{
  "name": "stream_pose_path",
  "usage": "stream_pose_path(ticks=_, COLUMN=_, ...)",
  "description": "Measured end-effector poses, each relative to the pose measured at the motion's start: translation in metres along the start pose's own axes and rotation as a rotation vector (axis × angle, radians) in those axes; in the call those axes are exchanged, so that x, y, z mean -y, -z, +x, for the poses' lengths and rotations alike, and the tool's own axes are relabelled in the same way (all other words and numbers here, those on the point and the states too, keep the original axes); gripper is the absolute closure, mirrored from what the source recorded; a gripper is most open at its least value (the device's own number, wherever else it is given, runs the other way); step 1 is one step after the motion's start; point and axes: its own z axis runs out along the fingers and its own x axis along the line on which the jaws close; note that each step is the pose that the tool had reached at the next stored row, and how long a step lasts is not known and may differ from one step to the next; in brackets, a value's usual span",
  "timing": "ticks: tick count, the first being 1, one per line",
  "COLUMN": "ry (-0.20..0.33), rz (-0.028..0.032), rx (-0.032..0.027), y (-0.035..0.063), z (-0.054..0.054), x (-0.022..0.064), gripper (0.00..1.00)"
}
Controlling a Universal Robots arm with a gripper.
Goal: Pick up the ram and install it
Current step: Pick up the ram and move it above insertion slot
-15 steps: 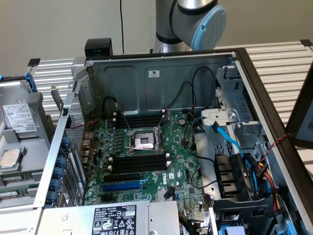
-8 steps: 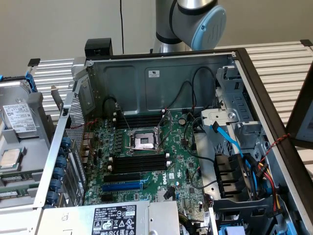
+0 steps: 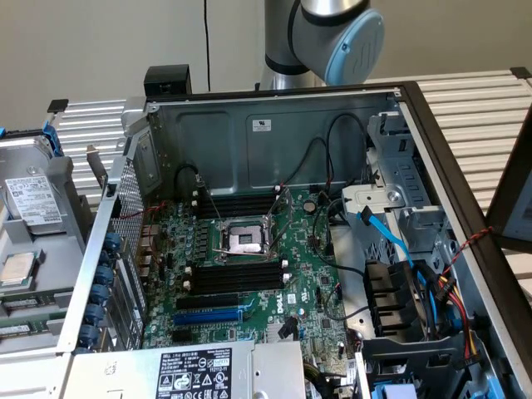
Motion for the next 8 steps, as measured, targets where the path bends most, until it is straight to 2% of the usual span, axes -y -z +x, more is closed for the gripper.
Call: stream_pose_path(ticks=8, ry=0.146, rz=0.0122, rx=-0.0053, y=-0.0097, z=-0.0008, x=0.0003, gripper=0.89)
